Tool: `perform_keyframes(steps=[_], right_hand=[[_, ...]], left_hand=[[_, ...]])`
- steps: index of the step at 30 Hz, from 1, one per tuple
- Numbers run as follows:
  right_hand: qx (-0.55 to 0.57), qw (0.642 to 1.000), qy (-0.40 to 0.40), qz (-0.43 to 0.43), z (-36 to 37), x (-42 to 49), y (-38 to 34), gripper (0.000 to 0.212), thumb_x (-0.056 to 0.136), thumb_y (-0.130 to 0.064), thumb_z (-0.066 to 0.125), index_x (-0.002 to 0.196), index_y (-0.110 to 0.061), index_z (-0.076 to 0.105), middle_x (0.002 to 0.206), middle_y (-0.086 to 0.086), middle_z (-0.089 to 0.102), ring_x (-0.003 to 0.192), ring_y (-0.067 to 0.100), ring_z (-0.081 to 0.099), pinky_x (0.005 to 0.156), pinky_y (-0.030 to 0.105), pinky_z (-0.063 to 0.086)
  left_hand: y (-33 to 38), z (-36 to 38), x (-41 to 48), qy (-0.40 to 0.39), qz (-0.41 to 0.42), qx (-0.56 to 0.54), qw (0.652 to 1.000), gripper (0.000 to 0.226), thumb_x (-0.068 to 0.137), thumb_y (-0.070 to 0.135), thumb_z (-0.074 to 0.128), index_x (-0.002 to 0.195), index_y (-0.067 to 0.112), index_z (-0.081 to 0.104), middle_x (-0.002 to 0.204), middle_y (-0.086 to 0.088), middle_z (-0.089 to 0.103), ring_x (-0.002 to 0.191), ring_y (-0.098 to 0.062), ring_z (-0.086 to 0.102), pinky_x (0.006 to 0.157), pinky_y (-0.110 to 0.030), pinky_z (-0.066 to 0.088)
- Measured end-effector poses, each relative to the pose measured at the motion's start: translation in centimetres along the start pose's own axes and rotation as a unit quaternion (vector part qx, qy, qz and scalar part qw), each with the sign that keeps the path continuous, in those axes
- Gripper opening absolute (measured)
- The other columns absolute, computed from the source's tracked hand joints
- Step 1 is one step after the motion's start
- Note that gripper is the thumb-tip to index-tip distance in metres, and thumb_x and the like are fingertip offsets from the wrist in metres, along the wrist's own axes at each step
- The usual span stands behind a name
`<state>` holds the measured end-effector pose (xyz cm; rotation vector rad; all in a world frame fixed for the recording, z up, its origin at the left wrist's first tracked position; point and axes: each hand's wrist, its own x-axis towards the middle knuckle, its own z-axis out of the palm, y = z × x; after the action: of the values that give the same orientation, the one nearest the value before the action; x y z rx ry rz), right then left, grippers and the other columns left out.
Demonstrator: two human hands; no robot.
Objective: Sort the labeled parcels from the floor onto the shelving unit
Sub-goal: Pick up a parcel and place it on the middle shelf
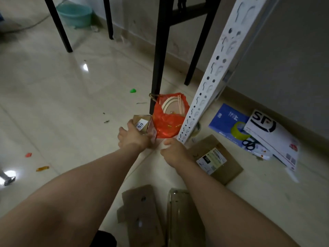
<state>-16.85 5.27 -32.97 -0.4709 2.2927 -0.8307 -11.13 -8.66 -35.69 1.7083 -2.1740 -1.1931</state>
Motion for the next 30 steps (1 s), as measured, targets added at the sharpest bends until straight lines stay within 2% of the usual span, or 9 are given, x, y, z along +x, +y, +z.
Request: perform_keyframes(steps=[3,5,9,12,16,19,23,27,30], right_hand=[[-0.028,0.999,0.010,-0.027,0.7,1.4,-0.9,0.026,0.092,-0.014,0.060,0.073,-0.029,0.050,0.076,-0.006,0.052,0.087,0.026,0.062,0.078,0.039,0.053],[-0.035,0.999,0.009,-0.023,1.1,2.3,-1.2,0.031,0.091,-0.012,0.060,0.070,-0.030,0.048,0.075,-0.006,0.053,0.090,0.029,0.064,0.083,0.043,0.056],[-0.022,1.000,-0.008,0.002,1.3,3.3,-0.2,0.015,0.093,-0.017,0.060,0.090,-0.032,0.060,0.095,-0.004,0.062,0.094,0.021,0.063,0.088,0.040,0.056],[-0.009,0.999,-0.008,0.040,0.9,3.7,0.8,0.033,0.094,-0.020,0.061,0.126,-0.027,0.058,0.126,0.003,0.058,0.110,0.023,0.060,0.092,0.039,0.055],[0.016,0.999,0.044,0.022,-0.6,3.1,0.8,0.040,0.090,-0.020,0.067,0.123,-0.031,0.049,0.135,0.001,0.051,0.111,0.021,0.055,0.083,0.034,0.054],[0.002,0.999,0.024,-0.045,-2.4,2.0,0.3,0.087,0.076,-0.027,0.084,0.143,-0.038,0.030,0.147,0.000,0.037,0.135,0.026,0.042,0.109,0.047,0.043],[-0.093,0.986,-0.078,-0.113,-4.8,0.0,-1.9,0.122,0.065,-0.032,0.092,0.155,-0.043,0.011,0.162,-0.002,0.019,0.146,0.025,0.025,0.112,0.045,0.035],[0.044,0.982,-0.171,-0.065,-6.0,-2.9,-3.3,0.100,0.068,-0.028,0.091,0.149,-0.035,0.034,0.139,-0.002,0.054,0.119,0.019,0.059,0.096,0.038,0.054],[0.196,0.967,-0.159,-0.030,-6.8,-4.7,-2.7,0.077,0.063,-0.026,0.089,0.133,-0.022,0.055,0.118,0.003,0.072,0.101,0.022,0.073,0.085,0.036,0.061]], left_hand=[[0.1,1.7,1.9,0.004,-0.011,-0.037,0.999,0.104,0.066,0.061,0.078,0.148,0.030,0.023,0.151,-0.018,0.023,0.142,-0.036,0.021,0.113,-0.051,0.029],[-0.1,2.6,2.9,0.006,-0.030,-0.076,0.997,0.099,0.065,0.055,0.082,0.144,0.025,0.030,0.148,-0.019,0.026,0.139,-0.038,0.026,0.112,-0.051,0.033],[-1.1,3.2,3.9,-0.003,-0.030,-0.138,0.990,0.075,0.071,0.041,0.080,0.126,0.014,0.037,0.128,-0.016,0.047,0.119,-0.038,0.052,0.100,-0.050,0.047],[-1.6,2.8,3.5,0.026,-0.019,-0.147,0.989,0.080,0.068,0.045,0.080,0.126,0.014,0.035,0.129,-0.013,0.045,0.113,-0.038,0.055,0.097,-0.049,0.049],[-1.4,1.6,2.7,0.016,0.047,-0.086,0.995,0.083,0.063,0.041,0.079,0.131,0.015,0.041,0.128,-0.009,0.053,0.117,-0.033,0.053,0.096,-0.046,0.050],[0.2,-0.8,2.2,-0.106,0.151,-0.051,0.982,0.069,0.064,0.041,0.076,0.125,0.021,0.051,0.117,-0.007,0.055,0.107,-0.027,0.057,0.090,-0.041,0.052],[3.1,-4.4,0.1,-0.385,0.196,-0.059,0.900,0.073,0.059,0.024,0.074,0.127,0.025,0.049,0.110,-0.006,0.065,0.095,-0.021,0.067,0.073,-0.029,0.055],[5.1,-7.5,-2.3,-0.441,0.215,-0.080,0.868,0.102,0.057,0.029,0.080,0.141,0.040,0.025,0.119,-0.007,0.064,0.104,-0.023,0.066,0.080,-0.032,0.055],[5.7,-10.0,-3.4,-0.413,0.201,-0.154,0.875,0.086,0.064,0.053,0.077,0.139,0.040,0.036,0.123,0.004,0.065,0.116,-0.016,0.060,0.089,-0.036,0.047]])
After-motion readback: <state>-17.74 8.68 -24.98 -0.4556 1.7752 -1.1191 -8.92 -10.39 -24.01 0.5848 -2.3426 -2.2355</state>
